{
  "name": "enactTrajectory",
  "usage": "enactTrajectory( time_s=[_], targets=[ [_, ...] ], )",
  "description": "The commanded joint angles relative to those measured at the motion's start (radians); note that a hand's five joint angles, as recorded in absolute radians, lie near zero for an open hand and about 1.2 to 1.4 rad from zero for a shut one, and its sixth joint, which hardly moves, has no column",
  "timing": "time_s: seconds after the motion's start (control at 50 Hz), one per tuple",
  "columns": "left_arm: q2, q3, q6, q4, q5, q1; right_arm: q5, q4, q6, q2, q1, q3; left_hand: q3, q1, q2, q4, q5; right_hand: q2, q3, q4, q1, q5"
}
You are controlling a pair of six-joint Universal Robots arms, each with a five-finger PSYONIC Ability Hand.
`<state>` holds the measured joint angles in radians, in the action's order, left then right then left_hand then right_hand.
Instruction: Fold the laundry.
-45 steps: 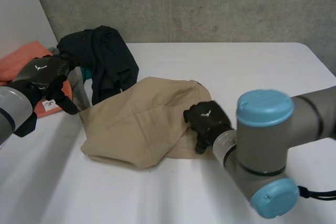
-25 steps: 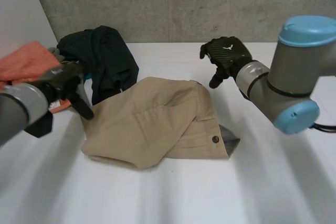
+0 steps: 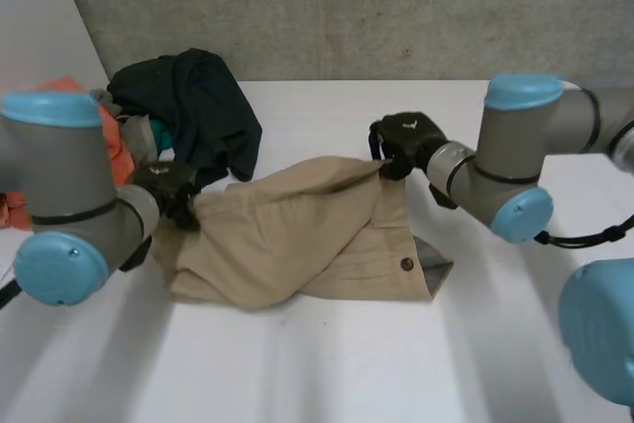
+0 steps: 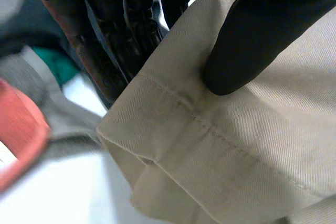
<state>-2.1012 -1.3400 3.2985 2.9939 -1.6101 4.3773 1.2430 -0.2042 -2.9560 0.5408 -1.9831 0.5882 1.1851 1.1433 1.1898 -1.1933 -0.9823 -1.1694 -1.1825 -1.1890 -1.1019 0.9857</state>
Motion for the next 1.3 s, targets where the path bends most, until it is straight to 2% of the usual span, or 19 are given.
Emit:
enactTrajectory(
  time_s=[0.02, 0.08, 0.18, 0.32, 0.42, 0.54, 0.7, 0.86, 0.94, 1.0, 1.02, 1.08, 1.16, 1.2, 1.22, 1.24, 1.26, 1.28, 1.3],
  targets=[
    [0.203, -0.007, 0.035, -0.024, 0.005, 0.002, -0.02, -0.02, 0.021, 0.258, 0.036, 0.177, 0.211, 0.253, 0.207, -0.203, -0.239, -0.227, -0.214, -0.207, -0.294, 0.236],
    [0.279, -0.004, 0.058, -0.052, 0.03, 0.002, -0.02, -0.023, 0.038, 0.37, 0.056, 0.252, 0.211, 0.253, 0.207, -0.203, -0.239, -0.227, -0.214, -0.207, -0.294, 0.236],
    [0.467, 0.036, 0.11, -0.148, 0.108, -0.002, -0.022, -0.027, 0.089, 0.64, 0.11, 0.392, 0.211, 0.253, 0.207, -0.203, -0.239, -0.227, -0.214, -0.207, -0.294, 0.236],
    [0.691, 0.206, 0.092, -0.24, 0.191, -0.002, -0.022, -0.035, 0.055, 0.95, 0.187, 0.426, 0.211, 0.253, 0.207, -0.203, -0.239, -0.227, -0.214, -0.207, -0.294, 0.236],
    [0.761, 0.356, -0.013, -0.308, 0.22, -0.004, -0.022, -0.076, 0.046, 1.042, 0.222, 0.4, 0.211, 0.253, 0.207, -0.203, -0.239, -0.227, -0.214, -0.207, -0.294, 0.236],
    [0.716, 0.476, -0.122, -0.357, 0.245, 0.004, -0.043, -0.135, 0.034, 1.074, 0.257, 0.358, 0.211, 0.253, 0.207, -0.203, -0.239, -0.227, -0.214, -0.207, -0.294, 0.236],
    [0.535, 0.565, -0.132, -0.332, 0.227, 0.013, -0.016, -0.138, 0.04, 0.975, 0.187, 0.355, 0.211, 0.253, 0.207, -0.203, -0.239, -0.227, -0.214, -0.207, -0.294, 0.236],
    [0.221, 0.7, -0.114, -0.184, 0.182, 0.013, 0.107, -0.08, 0.06, 0.797, 0.127, 0.349, 0.211, 0.253, 0.207, -0.203, -0.239, -0.227, -0.214, -0.207, -0.294, 0.236],
    [0.011, 0.821, -0.12, -0.11, 0.168, 0.018, 0.251, 0.079, 0.049, 0.699, 0.083, 0.361, 0.211, 0.253, 0.207, -0.203, -0.239, -0.227, -0.214, -0.207, -0.294, 0.236],
    [-0.078, 0.87, -0.123, -0.09, 0.168, 0.022, 0.335, 0.187, 0.051, 0.659, 0.05, 0.386, 0.211, 0.253, 0.207, -0.203, -0.239, -0.227, -0.214, -0.207, -0.294, 0.236],
    [-0.133, 0.904, -0.129, -0.067, 0.171, 0.024, 0.378, 0.272, 0.054, 0.634, 0.037, 0.409, 0.211, 0.253, 0.207, -0.203, -0.239, -0.227, -0.214, -0.207, -0.294, 0.236],
    [-0.21, 0.947, -0.132, -0.01, 0.165, 0.019, 0.414, 0.425, 0.071, 0.591, 0.02, 0.439, 0.211, 0.253, 0.207, -0.203, -0.239, -0.227, -0.214, -0.207, -0.294, 0.236],
    [-0.341, 1.018, -0.126, 0.077, 0.141, 0.001, 0.443, 0.69, 0.141, 0.452, 0.006, 0.456, 0.211, 0.253, 0.207, -0.203, -0.239, -0.227, -0.214, -0.207, -0.294, 0.236],
    [-0.37, 1.041, -0.123, 0.082, 0.127, -0.005, 0.463, 0.748, 0.179, 0.395, 0.003, 0.443, 0.089, 0.131, 0.084, -0.081, -0.117, -0.227, -0.214, -0.207, -0.294, 0.236],
    [-0.382, 1.053, -0.122, 0.082, 0.118, -0.01, 0.475, 0.765, 0.201, 0.365, 0.003, 0.432, -0.054, -0.012, -0.059, 0.062, 0.026, -0.227, -0.214, -0.207, -0.294, 0.236],
    [-0.408, 1.082, -0.12, 0.08, 0.099, -0.016, 0.496, 0.775, 0.242, 0.314, 0.0, 0.403, -0.527, -0.485, -0.531, 0.535, 0.498, -0.029, -0.016, -0.009, -0.096, 0.038],
    [-0.419, 1.094, -0.119, 0.079, 0.088, -0.021, 0.504, 0.772, 0.262, 0.289, -0.003, 0.384, -0.772, -0.731, -0.777, 0.781, 0.744, 0.328, 0.341, 0.347, 0.26, -0.319],
    [-0.427, 1.104, -0.117, 0.076, 0.076, -0.024, 0.515, 0.766, 0.278, 0.265, -0.006, 0.363, -0.981, -0.94, -0.986, 0.99, 0.953, 0.715, 0.728, 0.735, 0.648, -0.706],
    [-0.433, 1.113, -0.116, 0.07, 0.062, -0.028, 0.526, 0.76, 0.293, 0.24, -0.011, 0.339, -1.011, -0.969, -1.015, 1.019, 0.982, 0.995, 1.008, 1.014, 0.927, -0.986]
  ],
)
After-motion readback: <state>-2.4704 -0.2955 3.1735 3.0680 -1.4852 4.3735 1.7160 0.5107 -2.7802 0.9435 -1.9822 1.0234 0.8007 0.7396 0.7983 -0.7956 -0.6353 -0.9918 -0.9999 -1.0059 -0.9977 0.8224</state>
